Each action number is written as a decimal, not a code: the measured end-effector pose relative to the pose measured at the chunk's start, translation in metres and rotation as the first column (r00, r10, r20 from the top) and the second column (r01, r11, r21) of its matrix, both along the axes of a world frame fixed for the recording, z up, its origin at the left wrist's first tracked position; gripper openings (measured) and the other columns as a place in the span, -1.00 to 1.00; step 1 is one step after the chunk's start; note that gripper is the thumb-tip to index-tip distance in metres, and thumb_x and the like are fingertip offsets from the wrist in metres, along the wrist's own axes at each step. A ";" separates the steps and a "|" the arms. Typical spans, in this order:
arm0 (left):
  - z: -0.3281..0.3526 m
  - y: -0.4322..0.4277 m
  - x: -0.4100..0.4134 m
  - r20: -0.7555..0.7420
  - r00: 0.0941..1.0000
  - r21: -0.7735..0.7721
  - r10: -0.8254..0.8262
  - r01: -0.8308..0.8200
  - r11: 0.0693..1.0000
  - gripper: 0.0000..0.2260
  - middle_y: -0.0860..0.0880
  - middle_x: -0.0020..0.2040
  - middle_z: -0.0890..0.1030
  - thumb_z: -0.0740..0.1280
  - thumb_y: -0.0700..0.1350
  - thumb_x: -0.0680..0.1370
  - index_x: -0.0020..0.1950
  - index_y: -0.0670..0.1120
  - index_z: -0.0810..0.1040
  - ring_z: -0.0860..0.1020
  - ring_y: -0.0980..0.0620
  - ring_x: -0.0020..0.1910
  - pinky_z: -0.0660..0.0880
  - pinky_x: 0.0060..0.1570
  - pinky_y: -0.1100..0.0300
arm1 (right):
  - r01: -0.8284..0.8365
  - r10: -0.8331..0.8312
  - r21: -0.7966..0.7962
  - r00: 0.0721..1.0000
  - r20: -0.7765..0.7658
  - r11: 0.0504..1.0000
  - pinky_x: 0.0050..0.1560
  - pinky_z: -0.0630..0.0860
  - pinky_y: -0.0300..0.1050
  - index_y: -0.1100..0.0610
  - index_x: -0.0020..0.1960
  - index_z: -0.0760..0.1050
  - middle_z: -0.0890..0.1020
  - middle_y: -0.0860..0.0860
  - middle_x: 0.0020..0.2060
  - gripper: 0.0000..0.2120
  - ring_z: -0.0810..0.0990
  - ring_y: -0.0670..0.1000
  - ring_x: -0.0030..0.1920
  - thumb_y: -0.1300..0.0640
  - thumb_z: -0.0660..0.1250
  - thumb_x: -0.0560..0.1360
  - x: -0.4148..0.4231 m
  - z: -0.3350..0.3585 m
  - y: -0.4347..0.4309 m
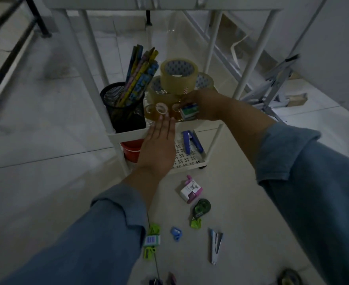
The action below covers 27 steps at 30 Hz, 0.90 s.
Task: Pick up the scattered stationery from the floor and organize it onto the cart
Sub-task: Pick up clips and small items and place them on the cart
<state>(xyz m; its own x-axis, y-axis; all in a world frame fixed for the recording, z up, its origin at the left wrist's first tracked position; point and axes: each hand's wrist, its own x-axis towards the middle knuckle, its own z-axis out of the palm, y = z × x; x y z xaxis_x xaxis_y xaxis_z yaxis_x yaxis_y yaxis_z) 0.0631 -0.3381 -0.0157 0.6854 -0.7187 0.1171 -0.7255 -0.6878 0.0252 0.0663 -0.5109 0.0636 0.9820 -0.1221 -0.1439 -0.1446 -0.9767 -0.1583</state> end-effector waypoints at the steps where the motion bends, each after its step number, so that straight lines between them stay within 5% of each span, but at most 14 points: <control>1: -0.001 0.000 0.000 0.002 1.000 -0.002 0.002 -0.002 1.000 -0.47 -0.15 0.55 -0.19 -0.05 -0.11 0.64 0.52 -0.18 -0.24 -0.17 -0.07 0.54 -0.22 0.47 0.11 | -0.017 0.016 -0.017 1.000 -0.019 1.000 0.26 0.36 -0.09 0.09 0.31 0.45 0.49 0.11 0.27 -0.59 0.45 0.13 0.27 0.24 0.33 0.47 0.000 0.001 0.001; 6: -0.001 0.000 0.000 0.004 1.000 -0.012 0.000 0.000 1.000 -0.47 -0.15 0.55 -0.18 -0.05 -0.12 0.64 0.52 -0.19 -0.25 -0.16 -0.07 0.54 -0.22 0.47 0.11 | -0.079 0.077 -0.076 0.997 -0.028 0.994 0.19 0.33 -0.14 0.12 0.22 0.54 0.50 0.12 0.24 -0.69 0.45 0.13 0.23 0.02 0.25 0.54 -0.007 0.001 0.004; 11: 0.000 0.000 -0.001 -0.004 1.000 -0.019 0.002 -0.003 1.000 -0.47 -0.15 0.55 -0.18 -0.04 -0.12 0.64 0.52 -0.19 -0.25 -0.17 -0.07 0.54 -0.23 0.47 0.11 | -0.005 0.003 0.010 0.977 0.211 1.000 0.11 0.33 -0.22 0.17 0.09 0.62 0.58 0.10 0.17 -0.78 0.48 0.09 0.17 0.14 0.34 0.48 -0.015 -0.014 0.004; 17: 0.000 0.000 -0.002 -0.002 1.000 -0.020 0.003 -0.003 1.000 -0.47 -0.15 0.55 -0.19 -0.04 -0.12 0.64 0.51 -0.19 -0.25 -0.17 -0.07 0.54 -0.23 0.47 0.11 | 0.092 -0.101 0.044 0.949 0.299 0.995 -0.06 0.26 -0.30 0.19 0.12 0.60 0.61 0.11 0.11 -0.77 0.53 0.10 0.09 0.25 0.31 0.48 -0.018 -0.027 0.001; 27: -0.001 0.000 -0.002 0.000 1.000 -0.021 0.004 -0.004 1.000 -0.46 -0.16 0.55 -0.17 -0.04 -0.12 0.64 0.51 -0.19 -0.25 -0.16 -0.07 0.54 -0.22 0.47 0.11 | 0.023 -0.019 -0.034 0.992 0.121 0.999 0.21 0.39 -0.13 0.08 0.18 0.58 0.58 0.08 0.18 -0.74 0.50 0.09 0.19 0.09 0.27 0.54 -0.007 -0.023 0.001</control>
